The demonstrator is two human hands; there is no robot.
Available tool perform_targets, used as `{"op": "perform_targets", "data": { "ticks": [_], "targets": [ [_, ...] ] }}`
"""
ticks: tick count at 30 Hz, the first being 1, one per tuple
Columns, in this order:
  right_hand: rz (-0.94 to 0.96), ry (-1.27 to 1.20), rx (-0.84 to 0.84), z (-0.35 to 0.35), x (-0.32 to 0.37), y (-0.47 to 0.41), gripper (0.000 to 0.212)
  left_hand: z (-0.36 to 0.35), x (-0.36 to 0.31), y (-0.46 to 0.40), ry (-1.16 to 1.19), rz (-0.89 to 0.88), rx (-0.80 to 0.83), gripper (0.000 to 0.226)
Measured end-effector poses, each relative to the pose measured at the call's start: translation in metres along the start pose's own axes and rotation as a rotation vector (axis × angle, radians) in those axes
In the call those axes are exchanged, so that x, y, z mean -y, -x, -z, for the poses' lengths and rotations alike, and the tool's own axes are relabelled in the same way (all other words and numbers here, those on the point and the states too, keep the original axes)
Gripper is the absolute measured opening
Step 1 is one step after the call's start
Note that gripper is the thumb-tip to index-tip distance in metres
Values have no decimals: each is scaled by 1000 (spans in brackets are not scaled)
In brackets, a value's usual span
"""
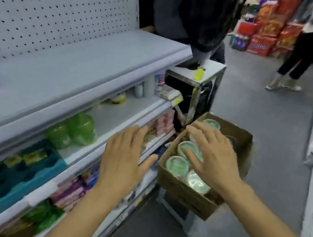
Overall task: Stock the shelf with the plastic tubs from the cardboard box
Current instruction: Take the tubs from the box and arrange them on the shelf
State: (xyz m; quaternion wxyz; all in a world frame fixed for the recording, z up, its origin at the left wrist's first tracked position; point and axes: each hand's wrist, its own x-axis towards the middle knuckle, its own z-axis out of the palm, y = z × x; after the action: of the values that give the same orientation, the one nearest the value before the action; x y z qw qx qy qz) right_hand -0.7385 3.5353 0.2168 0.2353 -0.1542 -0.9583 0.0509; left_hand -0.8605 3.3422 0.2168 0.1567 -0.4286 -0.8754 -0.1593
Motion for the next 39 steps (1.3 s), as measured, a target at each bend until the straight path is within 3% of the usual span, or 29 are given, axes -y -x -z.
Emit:
{"op": "perform_targets", "data": {
  "ticks": [9,15,22,31,36,39],
  "targets": [
    [-328,-2,186,-24,-185,63,57,-136,-113,-50,140,-85,265,61],
    [-483,-81,420,-78,-245,75,58,-221,-137,-84,230,-65,533,60],
    [-635,-146,584,-159,-312,50,57,-321,-139,-169,292,-101,710,52],
    [-698,-66,713,-255,-392,12,56,-473,-159,-272,276,-219,908,49],
    [-565,39,862,-297,-413,-2,65,-545,-182,-301,127,-346,995,41],
    [-496,75,906,-314,-422,-4,49,-575,-193,-308,-74,-417,1089,41]
  ]
}}
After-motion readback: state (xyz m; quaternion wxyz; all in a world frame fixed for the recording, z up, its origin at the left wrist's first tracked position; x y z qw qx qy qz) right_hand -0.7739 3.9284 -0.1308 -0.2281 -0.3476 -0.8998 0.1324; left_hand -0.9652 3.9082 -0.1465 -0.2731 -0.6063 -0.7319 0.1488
